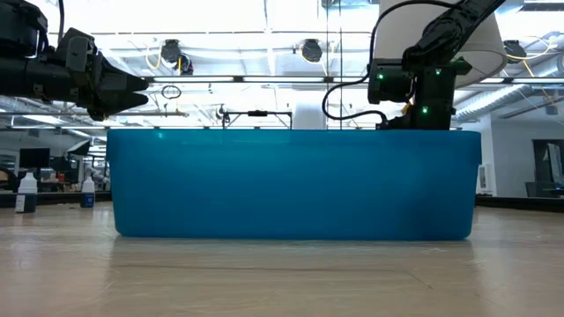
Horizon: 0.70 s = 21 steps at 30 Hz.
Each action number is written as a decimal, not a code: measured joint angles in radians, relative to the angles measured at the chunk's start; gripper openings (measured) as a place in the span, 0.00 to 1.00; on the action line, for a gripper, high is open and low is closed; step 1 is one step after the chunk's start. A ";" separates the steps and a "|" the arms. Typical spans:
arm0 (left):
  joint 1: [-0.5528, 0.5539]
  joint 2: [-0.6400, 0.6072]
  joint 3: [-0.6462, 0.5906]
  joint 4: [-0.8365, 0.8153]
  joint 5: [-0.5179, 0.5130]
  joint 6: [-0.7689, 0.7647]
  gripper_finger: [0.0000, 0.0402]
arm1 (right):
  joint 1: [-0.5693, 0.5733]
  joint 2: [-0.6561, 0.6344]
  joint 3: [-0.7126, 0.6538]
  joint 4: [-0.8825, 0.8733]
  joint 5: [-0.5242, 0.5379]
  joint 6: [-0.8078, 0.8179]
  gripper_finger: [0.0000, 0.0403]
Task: Pick & Place food coloring
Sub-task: Put the small green food coloring bottle into the blue bin
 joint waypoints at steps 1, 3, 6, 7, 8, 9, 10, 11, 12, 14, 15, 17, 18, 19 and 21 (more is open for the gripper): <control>0.000 0.000 0.000 0.000 0.000 0.000 0.67 | 0.000 0.000 0.000 0.001 0.000 0.000 0.33; 0.000 0.000 0.000 0.000 0.000 0.001 0.67 | 0.000 0.000 0.000 0.001 0.000 0.000 0.35; 0.000 0.000 0.000 0.000 0.000 0.000 0.67 | 0.000 0.000 0.000 0.001 0.000 0.000 0.36; 0.000 0.000 0.000 0.000 0.000 0.000 0.67 | 0.000 0.000 0.000 0.000 0.000 0.000 0.36; 0.000 0.000 0.000 0.000 0.000 0.001 0.67 | 0.000 0.000 0.000 -0.001 0.000 0.000 0.36; 0.000 0.000 0.000 0.000 0.000 0.000 0.67 | 0.000 0.000 0.000 -0.003 0.000 0.000 0.35; 0.000 0.000 0.000 0.000 0.000 0.000 0.67 | 0.000 0.000 0.000 -0.004 0.000 0.000 0.35; 0.000 0.000 0.000 0.000 0.000 0.000 0.67 | 0.000 0.000 0.000 -0.005 0.000 0.000 0.35; 0.000 0.000 0.000 0.000 0.000 0.000 0.67 | 0.000 0.000 0.000 -0.006 0.000 0.000 0.34; 0.000 0.000 0.000 0.000 0.000 0.001 0.67 | 0.000 0.000 0.000 -0.007 0.001 0.000 0.34; 0.000 0.000 0.000 0.000 0.000 0.000 0.67 | 0.000 0.000 0.000 -0.007 0.001 0.000 0.34; 0.000 0.000 0.000 0.000 0.000 0.000 0.67 | 0.000 0.000 0.000 -0.008 0.001 0.000 0.34; 0.000 0.000 0.000 0.000 0.000 0.001 0.67 | 0.000 0.000 0.000 -0.010 0.001 0.000 0.34; 0.000 0.000 0.000 0.000 0.000 0.000 0.67 | 0.000 0.000 0.000 -0.013 0.001 0.000 0.34; 0.000 0.000 0.000 0.000 0.000 0.000 0.67 | 0.000 0.000 0.000 -0.023 0.001 0.000 0.33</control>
